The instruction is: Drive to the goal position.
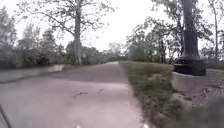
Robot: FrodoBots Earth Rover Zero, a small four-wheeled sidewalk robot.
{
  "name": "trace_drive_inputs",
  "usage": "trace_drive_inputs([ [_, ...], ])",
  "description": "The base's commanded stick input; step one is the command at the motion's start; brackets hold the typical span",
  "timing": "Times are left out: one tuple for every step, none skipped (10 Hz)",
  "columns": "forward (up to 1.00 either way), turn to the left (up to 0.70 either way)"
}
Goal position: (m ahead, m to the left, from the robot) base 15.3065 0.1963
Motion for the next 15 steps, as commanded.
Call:
trace_drive_inputs([
  [0.70, 0.00],
  [0.70, 0.00],
  [0.70, 0.00],
  [0.70, 0.00],
  [0.70, 0.00],
  [0.70, 0.00],
  [0.70, 0.00],
  [0.70, 0.00],
  [0.70, 0.00],
  [0.70, 0.00],
  [0.70, 0.00],
  [0.70, 0.00],
  [0.70, 0.00],
  [0.70, 0.00],
  [0.70, 0.00],
])
